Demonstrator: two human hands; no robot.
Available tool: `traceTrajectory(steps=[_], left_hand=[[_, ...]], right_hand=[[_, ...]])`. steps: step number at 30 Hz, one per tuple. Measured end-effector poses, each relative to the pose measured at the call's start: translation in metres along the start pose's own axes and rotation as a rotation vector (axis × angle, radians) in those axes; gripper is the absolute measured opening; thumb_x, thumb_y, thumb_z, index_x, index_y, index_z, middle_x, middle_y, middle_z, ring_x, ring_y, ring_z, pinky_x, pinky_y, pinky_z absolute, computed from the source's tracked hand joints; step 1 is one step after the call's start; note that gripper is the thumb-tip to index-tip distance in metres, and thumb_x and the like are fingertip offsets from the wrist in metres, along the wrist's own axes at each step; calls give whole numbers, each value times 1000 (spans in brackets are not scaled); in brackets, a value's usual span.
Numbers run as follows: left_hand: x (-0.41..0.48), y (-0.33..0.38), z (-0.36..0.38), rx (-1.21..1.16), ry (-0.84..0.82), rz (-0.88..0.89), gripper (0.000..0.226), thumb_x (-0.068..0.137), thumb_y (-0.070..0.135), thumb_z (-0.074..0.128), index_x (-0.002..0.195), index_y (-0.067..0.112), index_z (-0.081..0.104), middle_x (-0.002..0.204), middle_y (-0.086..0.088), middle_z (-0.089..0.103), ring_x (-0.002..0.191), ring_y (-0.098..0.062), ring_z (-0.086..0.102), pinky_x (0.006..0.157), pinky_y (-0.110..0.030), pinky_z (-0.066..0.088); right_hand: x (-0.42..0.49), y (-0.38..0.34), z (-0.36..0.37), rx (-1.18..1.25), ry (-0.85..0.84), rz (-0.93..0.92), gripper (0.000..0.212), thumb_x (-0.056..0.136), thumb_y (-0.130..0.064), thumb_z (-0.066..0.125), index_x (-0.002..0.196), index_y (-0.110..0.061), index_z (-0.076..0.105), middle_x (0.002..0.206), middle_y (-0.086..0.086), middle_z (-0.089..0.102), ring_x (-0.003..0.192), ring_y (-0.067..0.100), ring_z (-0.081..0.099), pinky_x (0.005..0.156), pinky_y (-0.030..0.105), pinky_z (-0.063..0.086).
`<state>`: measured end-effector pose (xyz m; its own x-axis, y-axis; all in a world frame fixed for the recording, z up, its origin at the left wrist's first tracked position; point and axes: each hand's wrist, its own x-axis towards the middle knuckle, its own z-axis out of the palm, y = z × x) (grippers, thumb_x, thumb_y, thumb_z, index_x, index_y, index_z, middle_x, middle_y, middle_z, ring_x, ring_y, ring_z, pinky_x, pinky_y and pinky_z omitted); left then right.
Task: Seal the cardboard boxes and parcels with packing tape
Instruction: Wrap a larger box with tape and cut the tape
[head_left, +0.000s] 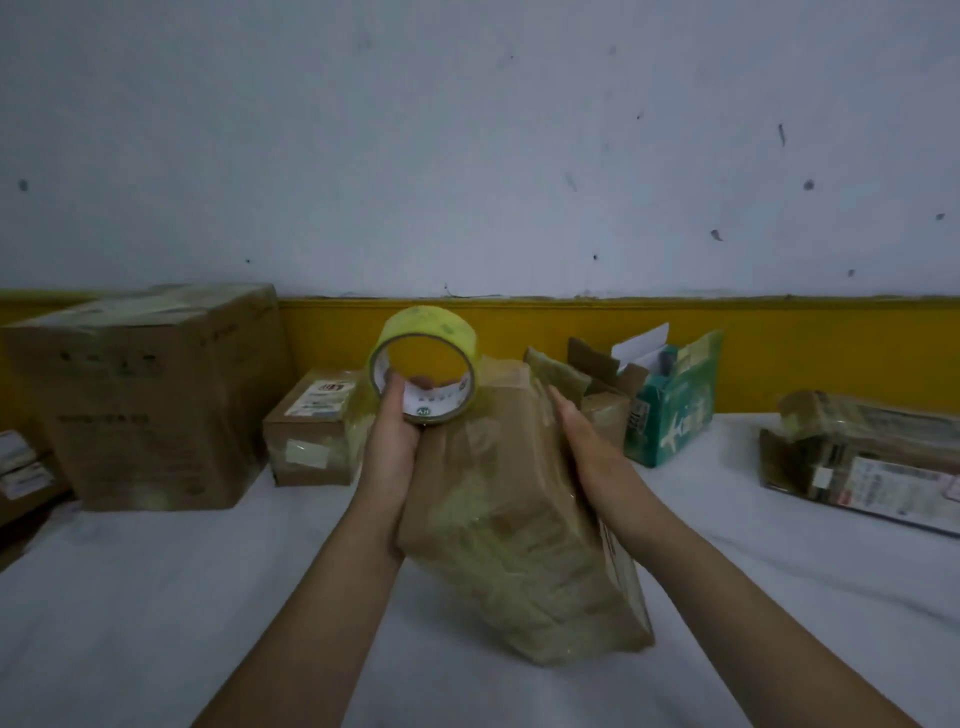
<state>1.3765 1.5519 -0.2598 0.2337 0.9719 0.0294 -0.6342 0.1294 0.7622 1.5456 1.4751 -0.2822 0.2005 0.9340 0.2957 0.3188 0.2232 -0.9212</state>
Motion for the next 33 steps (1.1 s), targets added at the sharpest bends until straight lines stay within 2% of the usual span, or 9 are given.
traceTrajectory(steps=[3, 6, 10, 14, 16, 19, 23, 27, 33], left_hand=[[4, 4, 18, 99, -1, 26, 43, 104, 46, 36, 88, 13, 59, 81, -7, 75, 73, -20, 72, 59, -29, 57], [5, 11, 27, 263, -26, -12, 65, 103, 52, 35, 72, 13, 77, 89, -9, 77, 86, -26, 68, 80, -39, 55], [15, 11, 41, 453, 69, -2, 63, 101, 57, 36, 66, 15, 67, 79, -10, 75, 64, -19, 67, 59, -27, 55], [15, -6, 37, 347, 57, -8, 61, 101, 50, 45, 50, 21, 64, 84, -8, 75, 74, -24, 69, 77, -41, 57], [8, -6, 38, 310, 49, 66, 43, 101, 38, 52, 71, 14, 71, 83, -8, 73, 73, -23, 67, 72, -38, 55], [4, 23, 37, 345, 52, 397, 12, 90, 10, 61, 79, 16, 61, 62, 5, 58, 61, -11, 56, 70, -33, 46], [-17, 63, 17, 1060, -9, 837, 13, 68, 22, 61, 78, 31, 65, 74, 11, 65, 68, -5, 59, 65, -25, 49], [-27, 44, -12, 1191, 26, 726, 7, 73, 23, 61, 77, 29, 64, 74, 5, 64, 70, -14, 57, 67, -44, 50], [-15, -4, -36, 1154, 21, 626, 11, 80, 13, 56, 75, 20, 62, 69, -4, 58, 69, -16, 54, 59, -41, 41]], right_hand=[[12, -17, 6, 289, -144, 205, 57, 91, -74, 28, 123, -43, 63, 122, -11, 68, 118, 9, 61, 111, 40, 41], [16, -18, 1, 358, -210, 340, 69, 82, -85, 30, 114, -40, 71, 120, -5, 71, 121, 20, 60, 111, 46, 38], [27, -34, -3, 390, -107, 263, 36, 102, -41, 44, 107, -17, 71, 101, 7, 74, 93, 21, 70, 88, 38, 52], [34, -25, -13, 347, -125, 226, 23, 101, -19, 50, 91, -13, 69, 76, 5, 72, 64, 14, 69, 61, 26, 54], [32, -18, -23, 311, -78, 205, 24, 100, -17, 52, 84, -16, 70, 66, -1, 71, 55, 7, 67, 50, 17, 51], [32, -11, -43, 271, -40, 190, 23, 99, -18, 52, 91, -21, 74, 84, -2, 75, 65, 2, 69, 54, 13, 51], [30, 6, -71, 354, -16, 227, 25, 98, -18, 49, 109, -17, 71, 111, 4, 72, 87, 8, 71, 68, 17, 55], [26, 7, -75, 348, -44, 218, 26, 97, -21, 51, 114, -15, 71, 115, 6, 72, 96, 14, 69, 79, 23, 57], [19, 0, -80, 226, -127, 171, 31, 102, -21, 46, 123, -27, 67, 125, -3, 67, 105, 13, 68, 77, 21, 56]])
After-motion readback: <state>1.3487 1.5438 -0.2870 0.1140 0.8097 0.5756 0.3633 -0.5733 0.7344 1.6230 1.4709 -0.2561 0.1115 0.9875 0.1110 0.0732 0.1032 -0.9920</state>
